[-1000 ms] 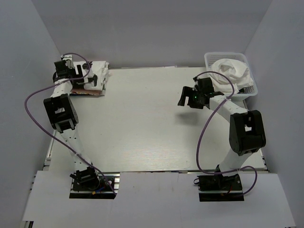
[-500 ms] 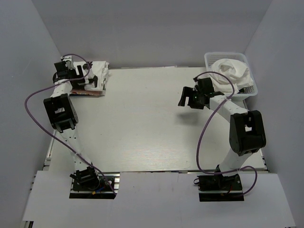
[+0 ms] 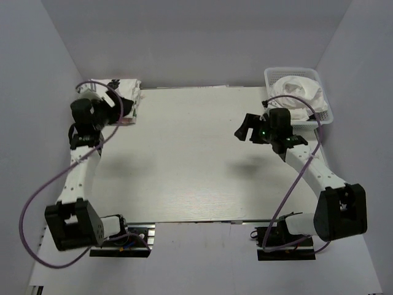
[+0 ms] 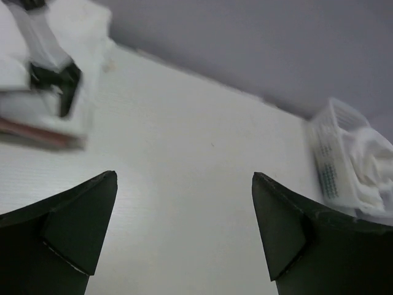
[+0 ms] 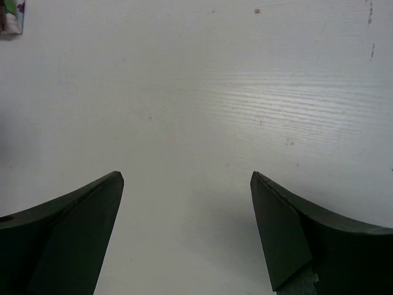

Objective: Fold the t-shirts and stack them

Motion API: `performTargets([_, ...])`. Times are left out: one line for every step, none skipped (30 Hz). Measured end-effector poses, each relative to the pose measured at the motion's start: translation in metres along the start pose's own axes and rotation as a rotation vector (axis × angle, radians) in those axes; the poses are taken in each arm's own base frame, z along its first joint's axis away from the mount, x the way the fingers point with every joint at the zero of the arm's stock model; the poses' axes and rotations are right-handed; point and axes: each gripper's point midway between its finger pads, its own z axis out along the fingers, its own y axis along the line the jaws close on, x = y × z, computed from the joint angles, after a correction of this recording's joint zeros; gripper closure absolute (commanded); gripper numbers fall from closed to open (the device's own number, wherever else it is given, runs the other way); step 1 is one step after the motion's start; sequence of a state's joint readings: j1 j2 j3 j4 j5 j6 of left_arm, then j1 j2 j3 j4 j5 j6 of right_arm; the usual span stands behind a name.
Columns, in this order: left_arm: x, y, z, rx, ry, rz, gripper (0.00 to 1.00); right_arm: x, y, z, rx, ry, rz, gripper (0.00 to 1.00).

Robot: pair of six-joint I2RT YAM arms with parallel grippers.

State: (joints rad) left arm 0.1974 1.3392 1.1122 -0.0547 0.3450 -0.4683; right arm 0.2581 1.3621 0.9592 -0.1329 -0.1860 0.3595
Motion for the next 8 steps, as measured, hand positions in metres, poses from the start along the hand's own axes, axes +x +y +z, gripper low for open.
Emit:
performTargets([0.013, -0.016, -0.011, 0.042, 0.008, -0.012, 0.00, 0.006, -0.001, -0.005, -0.003, -0.005, 0.002, 0.10])
performTargets([0.033, -0.030, -0.025, 0.073, 0.033, -0.036, 0.00, 0.011, -0.001, -0.010, -0.007, -0.008, 0.003, 0.10])
performTargets([0.049, -0.041, -0.034, 0.105, 0.059, -0.060, 0.00, 0.018, -0.001, -0.015, -0.015, -0.012, 0.010, 0.10])
performTargets([0.067, -0.054, -0.045, 0.149, 0.088, -0.080, 0.00, 0.024, 0.000, -0.018, -0.024, -0.013, 0.020, 0.10])
performTargets([0.083, -0.063, -0.055, 0.181, 0.118, -0.102, 0.00, 0.030, 0.001, -0.022, -0.037, -0.020, 0.025, 0.10])
performTargets([0.092, -0.067, -0.061, 0.197, 0.138, -0.117, 0.00, 0.036, 0.001, -0.025, -0.048, -0.027, 0.033, 0.10])
performTargets([0.098, -0.071, -0.066, 0.207, 0.151, -0.133, 0.00, 0.042, 0.002, -0.028, -0.065, -0.033, 0.037, 0.10])
performTargets([0.098, -0.074, -0.070, 0.211, 0.155, -0.143, 0.00, 0.047, 0.003, -0.029, -0.077, -0.036, 0.037, 0.10])
